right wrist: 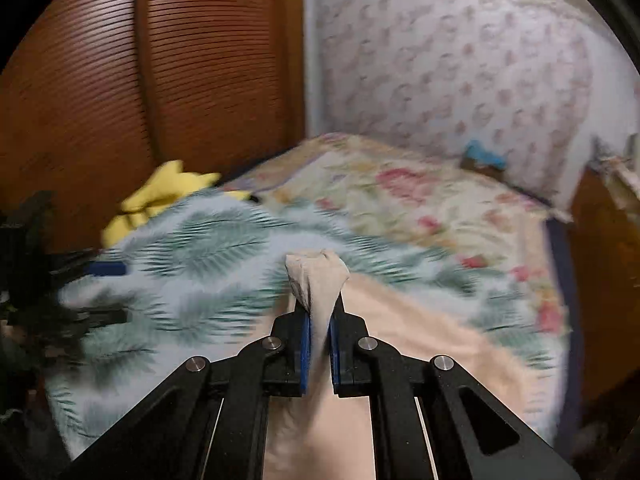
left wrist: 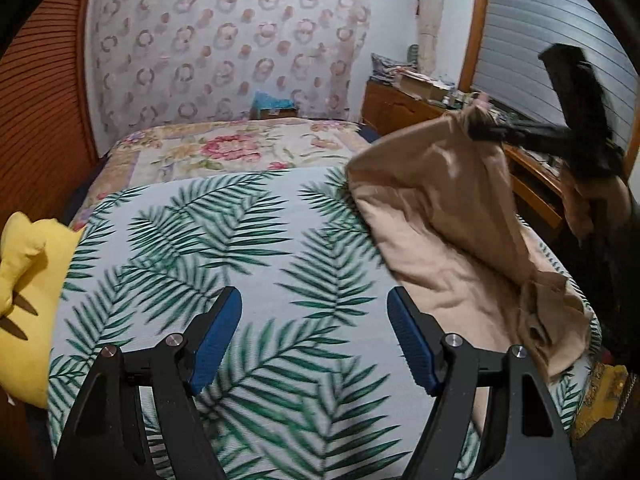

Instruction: Fold small clothes

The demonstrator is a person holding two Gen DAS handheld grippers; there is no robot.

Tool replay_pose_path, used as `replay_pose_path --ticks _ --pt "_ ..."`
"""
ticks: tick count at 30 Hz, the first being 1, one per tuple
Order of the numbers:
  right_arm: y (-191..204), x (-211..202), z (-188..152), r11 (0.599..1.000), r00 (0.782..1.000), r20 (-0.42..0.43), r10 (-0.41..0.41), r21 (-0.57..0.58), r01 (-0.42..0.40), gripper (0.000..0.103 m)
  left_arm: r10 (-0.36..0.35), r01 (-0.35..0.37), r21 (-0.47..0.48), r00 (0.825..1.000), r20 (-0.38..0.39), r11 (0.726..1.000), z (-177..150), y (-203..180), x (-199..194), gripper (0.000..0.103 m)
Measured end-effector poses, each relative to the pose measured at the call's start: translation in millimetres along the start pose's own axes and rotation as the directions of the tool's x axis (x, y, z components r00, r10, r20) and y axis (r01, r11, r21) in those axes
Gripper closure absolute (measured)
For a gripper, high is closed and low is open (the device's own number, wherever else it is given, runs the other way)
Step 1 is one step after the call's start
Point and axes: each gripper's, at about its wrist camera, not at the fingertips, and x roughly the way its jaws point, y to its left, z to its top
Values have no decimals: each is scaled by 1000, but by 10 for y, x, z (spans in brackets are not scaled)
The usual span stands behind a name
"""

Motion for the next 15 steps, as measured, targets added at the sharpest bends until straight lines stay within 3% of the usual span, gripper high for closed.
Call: replay_pose_path --ticks 6,11,13,15 --pt "-538 -6 -48 984 983 -61 -175 33 177 95 -43 43 17 999 -10 999 -25 -185 15 27" --pt "-839 303 -324 955 947 -205 -248 114 275 95 -57 58 30 998 -31 998 -73 -301 51 27" --pt "-832 415 -404 947 931 -251 -266 113 301 84 -57 58 33 998 -36 998 -79 -328 56 27" --pt "-775 432 -443 939 923 -259 -285 117 323 66 -57 59 37 998 -40 998 -80 -361 57 27"
